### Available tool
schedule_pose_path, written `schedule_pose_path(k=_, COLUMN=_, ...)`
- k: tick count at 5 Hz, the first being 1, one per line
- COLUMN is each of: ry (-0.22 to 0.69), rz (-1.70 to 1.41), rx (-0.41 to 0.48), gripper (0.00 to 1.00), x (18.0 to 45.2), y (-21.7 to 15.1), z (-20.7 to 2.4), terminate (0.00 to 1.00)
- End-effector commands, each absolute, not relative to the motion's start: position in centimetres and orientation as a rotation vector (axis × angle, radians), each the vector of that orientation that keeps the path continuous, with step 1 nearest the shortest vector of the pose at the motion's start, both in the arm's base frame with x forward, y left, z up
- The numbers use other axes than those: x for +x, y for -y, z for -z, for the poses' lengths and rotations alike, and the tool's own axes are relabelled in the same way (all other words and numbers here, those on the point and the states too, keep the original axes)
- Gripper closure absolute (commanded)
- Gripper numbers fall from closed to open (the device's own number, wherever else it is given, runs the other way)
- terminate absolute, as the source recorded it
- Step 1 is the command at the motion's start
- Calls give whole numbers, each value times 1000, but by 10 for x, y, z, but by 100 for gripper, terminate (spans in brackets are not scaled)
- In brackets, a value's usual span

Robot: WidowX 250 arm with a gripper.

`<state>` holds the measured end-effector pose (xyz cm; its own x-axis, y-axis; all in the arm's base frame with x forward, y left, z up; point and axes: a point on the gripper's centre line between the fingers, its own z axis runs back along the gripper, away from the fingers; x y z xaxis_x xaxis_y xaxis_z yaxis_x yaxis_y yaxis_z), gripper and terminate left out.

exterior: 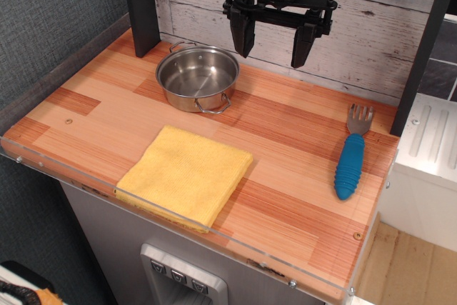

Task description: Move the towel to the right of the silver pot.

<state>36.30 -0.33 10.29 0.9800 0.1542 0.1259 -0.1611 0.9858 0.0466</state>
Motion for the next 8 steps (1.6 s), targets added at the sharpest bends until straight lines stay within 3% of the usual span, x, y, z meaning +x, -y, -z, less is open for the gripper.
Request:
schedule_pose_path(k=1, ry=122, rz=-159, rx=57, gripper=0, x=363, y=3, z=-103, terminate=0)
schedule_pose_path(k=2, ry=43, rz=-124, rx=75, gripper=0, x=344, y=-7, z=-102, terminate=0)
schedule_pose_path(k=4, ry=18, rz=-171, rx=84, gripper=0, x=292, y=-29, z=-98, terminate=0)
schedule_pose_path(k=5, ry=61, rz=-156, rx=59, gripper=0, x=271, y=-36, z=-97, terminate=0)
schedule_pose_path(k=6, ry=39, rz=-164, rx=78, gripper=100, x=249, y=-42, z=-85, terminate=0)
schedule_pose_path(k=8, ry=41, rz=-146, rx=100, gripper=100, x=242, y=-44, z=-48, terminate=0)
